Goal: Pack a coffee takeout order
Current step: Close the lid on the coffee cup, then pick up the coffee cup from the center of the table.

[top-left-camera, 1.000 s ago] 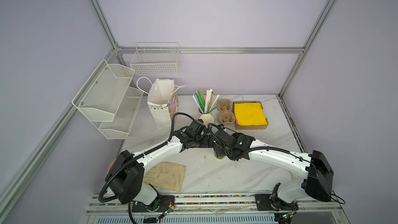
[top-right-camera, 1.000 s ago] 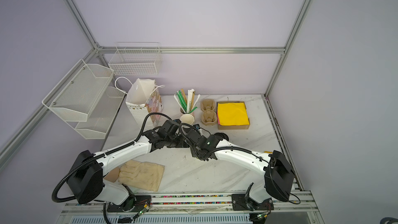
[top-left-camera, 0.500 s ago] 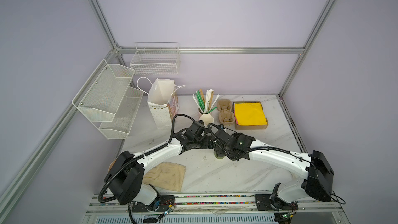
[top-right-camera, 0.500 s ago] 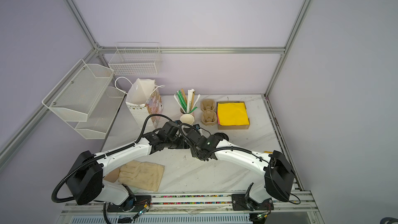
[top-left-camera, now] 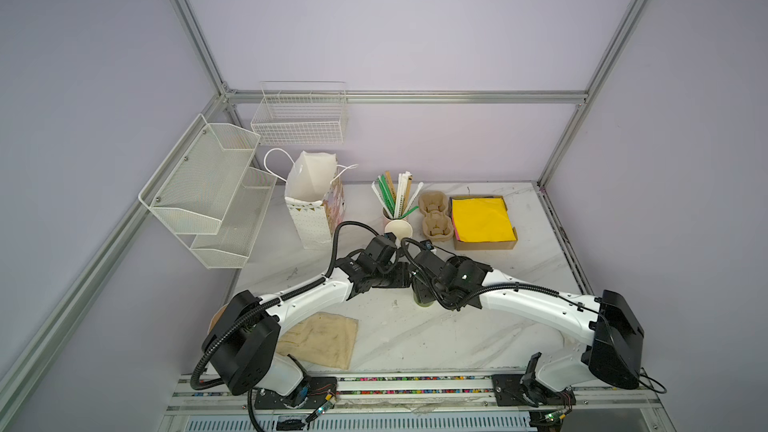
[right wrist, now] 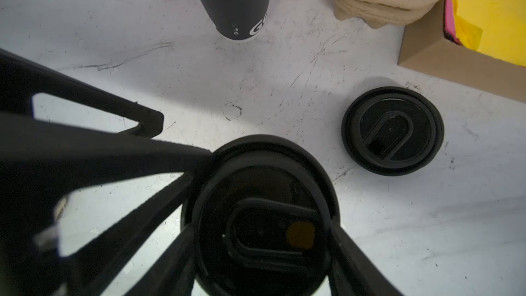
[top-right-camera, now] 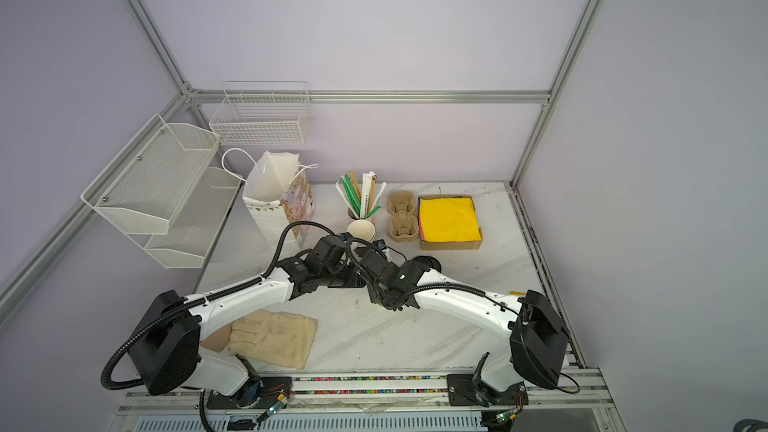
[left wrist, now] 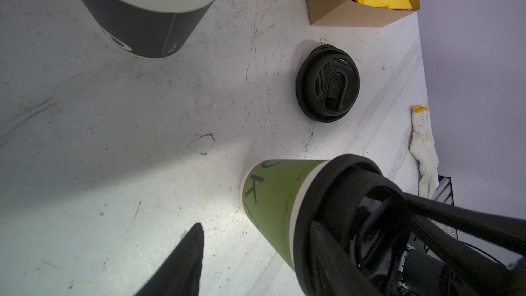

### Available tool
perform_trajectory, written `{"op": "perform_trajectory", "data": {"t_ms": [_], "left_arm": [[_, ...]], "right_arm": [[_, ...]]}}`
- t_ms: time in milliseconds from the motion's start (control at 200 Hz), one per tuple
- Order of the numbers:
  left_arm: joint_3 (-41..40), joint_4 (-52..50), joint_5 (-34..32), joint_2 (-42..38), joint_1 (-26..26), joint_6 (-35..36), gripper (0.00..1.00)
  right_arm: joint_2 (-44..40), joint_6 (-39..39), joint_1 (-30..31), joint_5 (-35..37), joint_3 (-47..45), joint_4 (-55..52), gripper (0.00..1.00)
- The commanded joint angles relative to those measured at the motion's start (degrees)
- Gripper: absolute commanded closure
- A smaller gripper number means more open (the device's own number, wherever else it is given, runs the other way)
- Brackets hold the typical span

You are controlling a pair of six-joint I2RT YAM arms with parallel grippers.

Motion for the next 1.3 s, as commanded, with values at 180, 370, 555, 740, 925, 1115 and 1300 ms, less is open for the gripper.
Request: {"op": "perform_trajectory", "data": {"t_ms": [180,370,555,740,925,1115,1300], "left_arm": [[-3.3,-6.3,-3.3,4.2,-0.1,1.3,0.55],[-2.3,-7.1,-4.2,3.2,-0.2,1.4,0.47],[2.0,-9.8,-6.2,0.9,-0.1,2.6,0.28],[10.6,-14.2,-12.0,-1.5,0.6,5.6,0.1],[16.9,-19.2,-19.1,-6.7,3.5,7.9,0.03],[17.5,-19.9,-21.4,-12.7,8.1,10.8,0.0],[17.4,-20.9,-23.4,-14.9,10.9,13.9,0.0]], "right_arm": [[3.4,1.0,0.0,-7.6,-5.6,-5.9,0.32],[2.5,1.0,0.0,-7.4,-7.0,-5.5,0.32],[2.2,1.4,0.0,-7.3,-5.7,-6.0,0.32],[2.2,1.8,-0.1,-5.5,-3.4,-6.6,0.32],[1.3,2.0,-0.5,-3.7,0.0,-6.9,0.32],[0.0,1.9,-1.6,-1.1,3.1,-7.8,0.32],[-2.7,2.1,-3.9,1.5,6.3,-9.1,0.32]]}}
